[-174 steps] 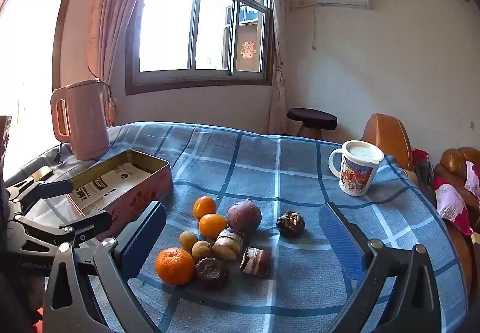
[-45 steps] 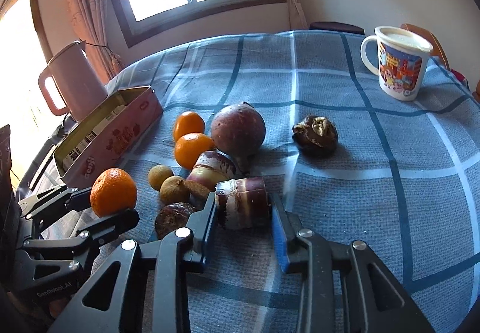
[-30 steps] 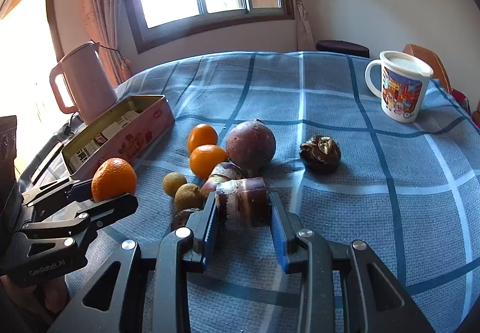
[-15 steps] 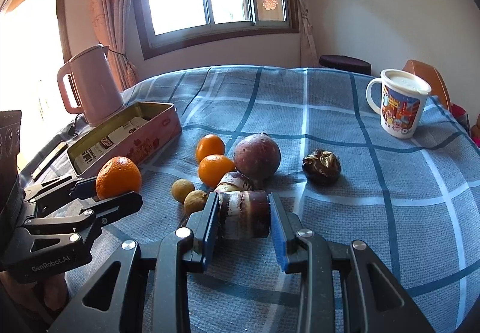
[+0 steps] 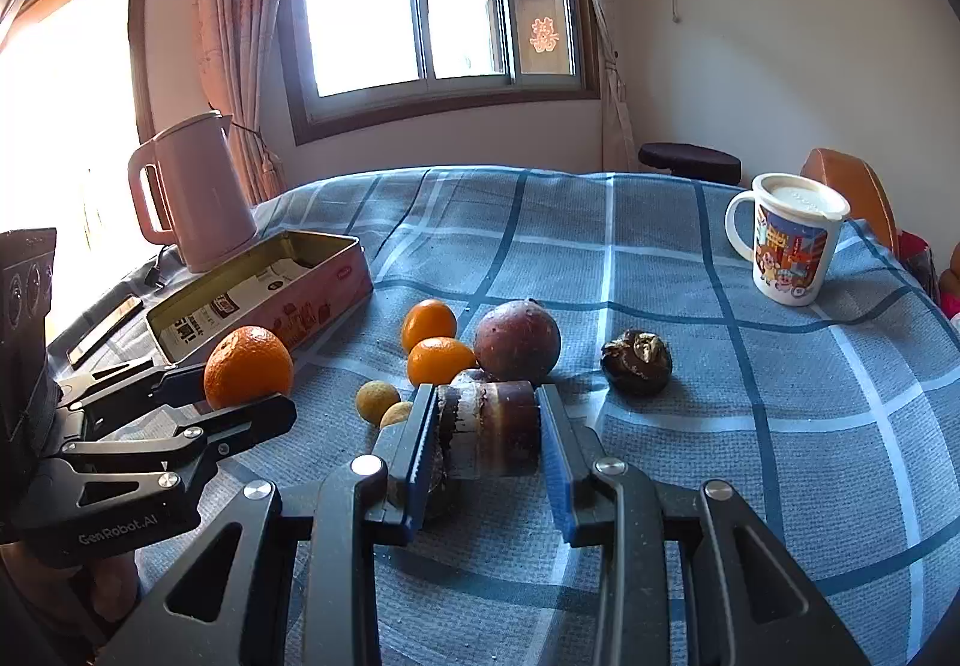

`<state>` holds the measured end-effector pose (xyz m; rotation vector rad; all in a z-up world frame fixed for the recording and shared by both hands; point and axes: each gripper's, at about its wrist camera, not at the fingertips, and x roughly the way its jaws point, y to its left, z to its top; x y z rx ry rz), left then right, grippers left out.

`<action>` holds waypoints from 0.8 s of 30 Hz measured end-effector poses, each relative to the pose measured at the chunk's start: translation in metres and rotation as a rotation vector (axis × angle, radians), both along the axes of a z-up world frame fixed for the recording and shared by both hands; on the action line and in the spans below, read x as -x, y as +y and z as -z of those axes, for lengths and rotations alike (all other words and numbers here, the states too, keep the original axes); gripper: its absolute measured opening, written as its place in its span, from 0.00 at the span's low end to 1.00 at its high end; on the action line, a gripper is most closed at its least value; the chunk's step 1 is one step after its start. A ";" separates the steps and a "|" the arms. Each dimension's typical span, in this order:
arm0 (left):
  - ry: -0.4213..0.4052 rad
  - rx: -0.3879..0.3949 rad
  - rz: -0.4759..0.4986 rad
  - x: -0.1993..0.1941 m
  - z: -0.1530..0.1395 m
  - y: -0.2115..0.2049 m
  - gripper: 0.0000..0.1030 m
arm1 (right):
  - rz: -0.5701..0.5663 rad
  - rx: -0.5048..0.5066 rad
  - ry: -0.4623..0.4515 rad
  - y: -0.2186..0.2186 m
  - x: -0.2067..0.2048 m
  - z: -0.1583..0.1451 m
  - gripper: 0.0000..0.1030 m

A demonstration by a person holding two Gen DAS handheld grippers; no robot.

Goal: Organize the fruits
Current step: 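Lift the orange and striped fruit and carry both toward the pink tin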

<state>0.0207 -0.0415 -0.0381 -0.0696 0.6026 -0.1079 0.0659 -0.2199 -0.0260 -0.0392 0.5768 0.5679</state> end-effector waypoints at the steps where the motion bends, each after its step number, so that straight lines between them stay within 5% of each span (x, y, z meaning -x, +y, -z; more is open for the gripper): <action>1: -0.003 0.000 0.000 0.001 0.000 0.000 0.47 | -0.001 -0.002 -0.004 0.000 0.001 -0.001 0.33; 24: -0.058 0.000 0.003 0.010 -0.007 -0.001 0.47 | -0.009 -0.017 -0.087 -0.003 0.014 -0.006 0.33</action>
